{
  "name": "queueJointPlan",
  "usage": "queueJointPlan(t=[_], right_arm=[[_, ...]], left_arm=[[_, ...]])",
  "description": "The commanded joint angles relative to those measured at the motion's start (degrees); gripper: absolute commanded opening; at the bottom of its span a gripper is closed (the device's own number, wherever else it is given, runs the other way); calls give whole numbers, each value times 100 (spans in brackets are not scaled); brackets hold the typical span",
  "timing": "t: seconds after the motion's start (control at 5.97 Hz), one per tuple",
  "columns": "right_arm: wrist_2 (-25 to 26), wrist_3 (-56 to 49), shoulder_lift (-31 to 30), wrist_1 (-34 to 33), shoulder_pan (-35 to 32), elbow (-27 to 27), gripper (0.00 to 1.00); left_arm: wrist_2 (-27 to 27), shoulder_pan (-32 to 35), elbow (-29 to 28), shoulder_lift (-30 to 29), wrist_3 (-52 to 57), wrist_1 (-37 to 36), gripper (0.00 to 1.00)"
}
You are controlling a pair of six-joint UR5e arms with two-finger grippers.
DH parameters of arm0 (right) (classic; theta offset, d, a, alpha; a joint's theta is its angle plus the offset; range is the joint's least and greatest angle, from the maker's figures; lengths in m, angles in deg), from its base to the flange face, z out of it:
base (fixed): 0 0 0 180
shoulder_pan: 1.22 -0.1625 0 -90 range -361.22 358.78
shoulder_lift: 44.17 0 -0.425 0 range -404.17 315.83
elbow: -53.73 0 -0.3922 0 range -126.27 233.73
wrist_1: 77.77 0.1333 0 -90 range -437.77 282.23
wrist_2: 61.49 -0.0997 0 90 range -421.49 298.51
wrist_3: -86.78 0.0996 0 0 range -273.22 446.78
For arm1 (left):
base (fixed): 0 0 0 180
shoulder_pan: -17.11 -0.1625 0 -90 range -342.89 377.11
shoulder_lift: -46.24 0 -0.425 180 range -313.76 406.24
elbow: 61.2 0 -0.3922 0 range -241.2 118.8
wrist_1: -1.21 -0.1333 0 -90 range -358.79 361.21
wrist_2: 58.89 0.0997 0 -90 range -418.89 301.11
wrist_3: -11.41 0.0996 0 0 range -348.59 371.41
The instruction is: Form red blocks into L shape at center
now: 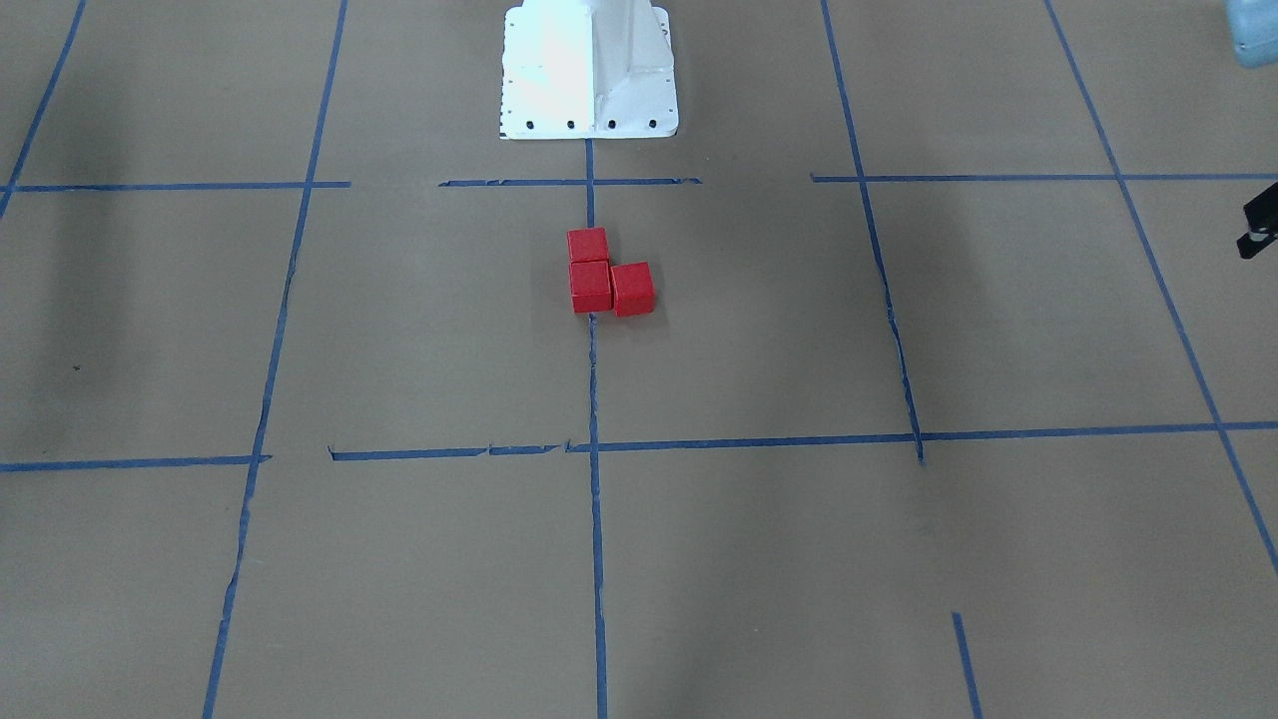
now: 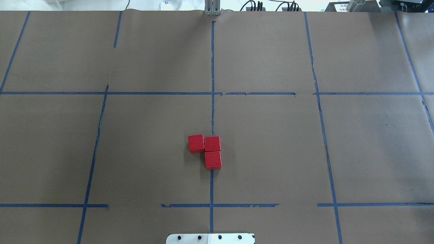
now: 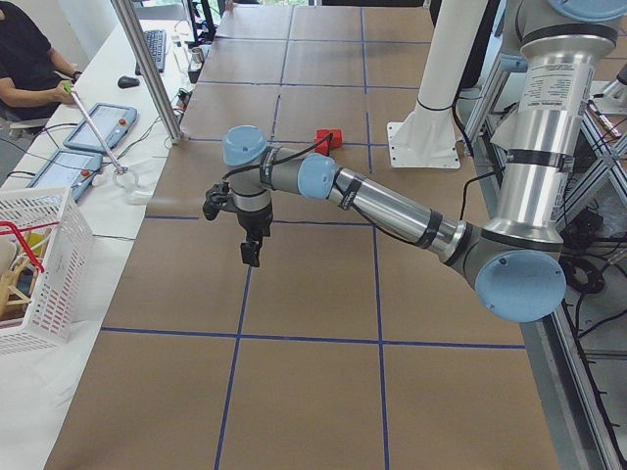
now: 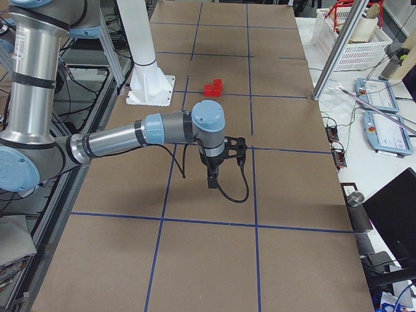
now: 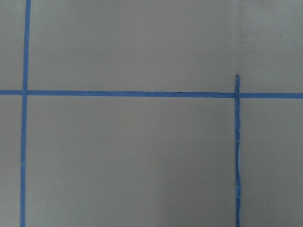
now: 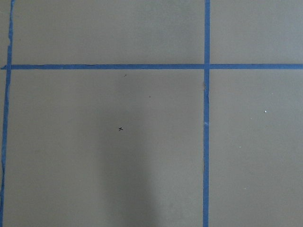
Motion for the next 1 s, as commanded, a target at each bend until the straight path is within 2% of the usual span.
queueJointPlan(t=[0.0,0.17,0.33,0.5,0.84], right_arm=[[-3,-152,2,-237,-64,21,100],[-3,-161,-33,-246,-55,21,100],[32,-179,-234,-237,15,21,100],[102,-292,-236,-185,33,-248,100],[76,-284,-271,-175,33,-382,100]], left_arm=[[-12,332,-271,263,662,42,100],[-12,481,-471,318,837,208,100],[-291,552,-595,327,960,236,100],[-790,753,-674,354,953,227,100],[-865,755,-508,678,751,262,100]])
